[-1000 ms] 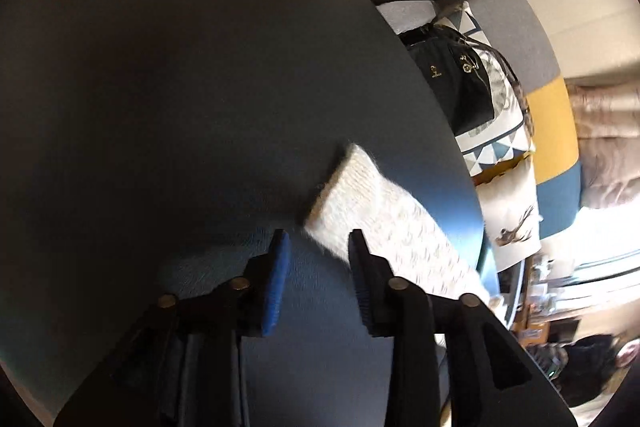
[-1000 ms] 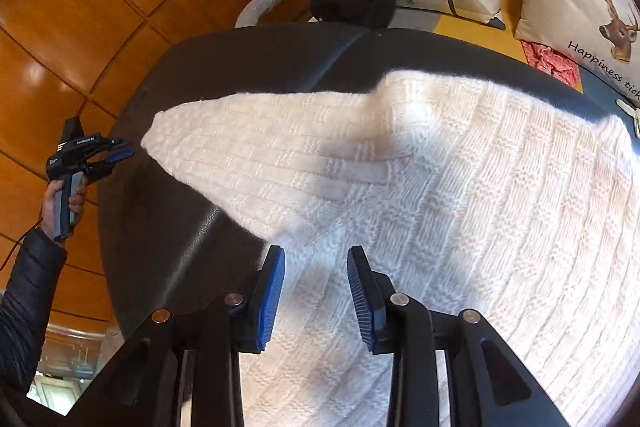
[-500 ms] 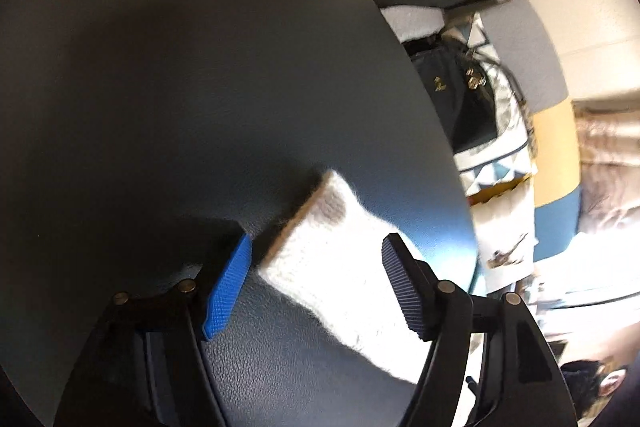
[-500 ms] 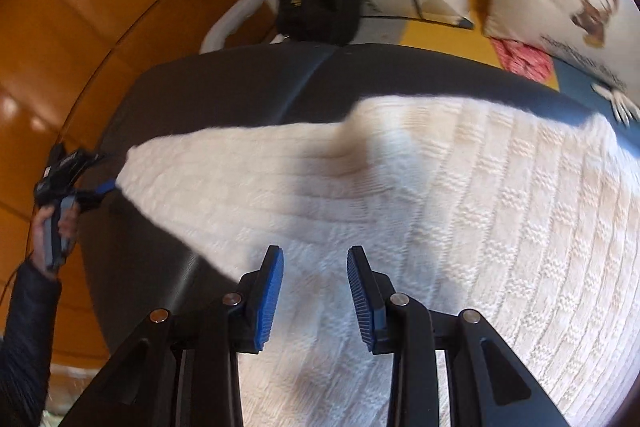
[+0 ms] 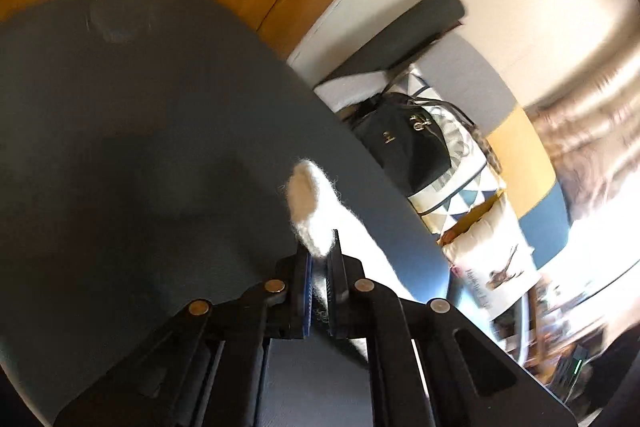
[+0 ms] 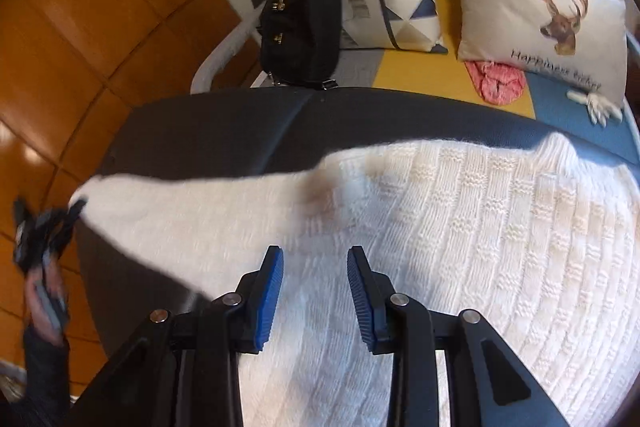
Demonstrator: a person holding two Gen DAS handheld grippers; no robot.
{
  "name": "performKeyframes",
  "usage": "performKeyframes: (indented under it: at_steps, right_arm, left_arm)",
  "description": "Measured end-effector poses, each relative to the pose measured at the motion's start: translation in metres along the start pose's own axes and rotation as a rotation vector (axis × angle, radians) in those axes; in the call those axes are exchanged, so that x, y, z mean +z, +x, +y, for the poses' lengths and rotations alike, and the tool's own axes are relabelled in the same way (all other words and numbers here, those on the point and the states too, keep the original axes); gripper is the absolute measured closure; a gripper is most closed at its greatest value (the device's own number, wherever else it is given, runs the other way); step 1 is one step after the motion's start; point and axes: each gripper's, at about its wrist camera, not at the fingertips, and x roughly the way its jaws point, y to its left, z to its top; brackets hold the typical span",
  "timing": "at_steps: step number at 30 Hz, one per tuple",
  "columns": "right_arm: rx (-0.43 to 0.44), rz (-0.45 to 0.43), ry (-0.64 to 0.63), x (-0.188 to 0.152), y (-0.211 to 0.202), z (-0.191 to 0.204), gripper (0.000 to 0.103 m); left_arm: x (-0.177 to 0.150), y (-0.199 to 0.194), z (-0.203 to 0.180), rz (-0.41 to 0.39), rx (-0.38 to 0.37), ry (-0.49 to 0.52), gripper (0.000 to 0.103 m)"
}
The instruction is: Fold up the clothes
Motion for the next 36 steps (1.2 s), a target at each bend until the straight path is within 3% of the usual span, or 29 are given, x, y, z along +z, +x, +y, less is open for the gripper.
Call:
performKeyframes:
  at_steps: [5, 11, 14, 17, 19, 23, 26, 28, 30, 33, 36]
  right_arm:
    - [-0.017, 0.064, 0.073, 0.013, 0.05, -0.018, 0.07]
    - [0.087, 0.021, 0.061, 0.042, 0.041, -0.015, 0.07]
    - [0.024, 0.095, 0.042, 0.055, 0.074, -0.017, 0.07]
    - [0.007, 0.054, 0.044, 0.064, 0.071, -0.015, 0.071]
    - [0.062, 0.047, 0.031, 0.057, 0.056, -0.004, 0.069]
    - [0.152, 0.14, -0.145, 0.005, 0.035, 0.043, 0.069]
    - [0.024, 0.219, -0.291, -0.031, 0.052, 0.072, 0.069]
    - [-0.038, 0.193, -0.373, -0.039, 0.063, 0.087, 0.067]
    - [-0.001, 0.181, -0.301, -0.032, 0.056, 0.084, 0.067]
    - [0.19, 0.125, -0.099, -0.032, 0.019, 0.052, 0.067]
    - [0.225, 0.057, 0.044, -0.06, -0.029, 0.007, 0.067]
  left_arm:
    - [-0.025, -0.008, 0.016, 0.009, 0.092, 0.039, 0.098]
    - [-0.028, 0.001, 0.034, 0.049, 0.144, 0.005, 0.098]
    - [-0.03, 0.005, 0.043, 0.069, 0.17, -0.012, 0.097]
    - [-0.031, 0.01, 0.052, 0.089, 0.196, -0.03, 0.097]
    - [-0.033, 0.012, 0.057, 0.101, 0.209, -0.039, 0.096]
    - [-0.038, 0.008, 0.063, 0.116, 0.218, -0.047, 0.094]
    - [-0.041, 0.008, 0.067, 0.124, 0.226, -0.059, 0.093]
    - [-0.04, 0.008, 0.069, 0.125, 0.233, -0.08, 0.093]
    - [-0.038, 0.004, 0.07, 0.156, 0.236, -0.103, 0.089]
    - [-0.036, -0.006, 0.079, 0.189, 0.22, -0.156, 0.079]
    - [-0.034, -0.014, 0.095, 0.195, 0.224, -0.218, 0.078]
